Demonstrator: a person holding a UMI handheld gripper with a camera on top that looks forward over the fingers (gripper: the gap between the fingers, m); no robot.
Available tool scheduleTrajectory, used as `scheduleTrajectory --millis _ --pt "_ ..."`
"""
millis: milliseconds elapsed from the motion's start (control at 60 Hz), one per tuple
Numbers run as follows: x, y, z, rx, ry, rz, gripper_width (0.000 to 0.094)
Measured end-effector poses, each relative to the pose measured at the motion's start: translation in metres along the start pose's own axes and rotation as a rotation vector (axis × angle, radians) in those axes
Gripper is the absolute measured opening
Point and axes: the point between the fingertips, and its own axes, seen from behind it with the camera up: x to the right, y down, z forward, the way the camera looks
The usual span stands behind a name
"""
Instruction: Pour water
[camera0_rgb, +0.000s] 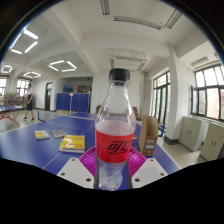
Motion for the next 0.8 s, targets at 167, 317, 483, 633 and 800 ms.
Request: scheduleTrajectory --millis 167,317,483,633,800 --pt "0.015 0.105 0.016 -0.16 0.021 -0.065 0.0371" --pt "0.014 0.148 0.012 -0.22 0.02 0.01 0.0371" --pt "0.01 0.137 0.007 -0.172 0.037 -0.001 0.0371" --pt "0.007 0.138 0.008 -0.21 0.052 -0.019 0.0602" --pt "0.011 0.142 -0.008 -0.317 0.103 0.019 0.0856"
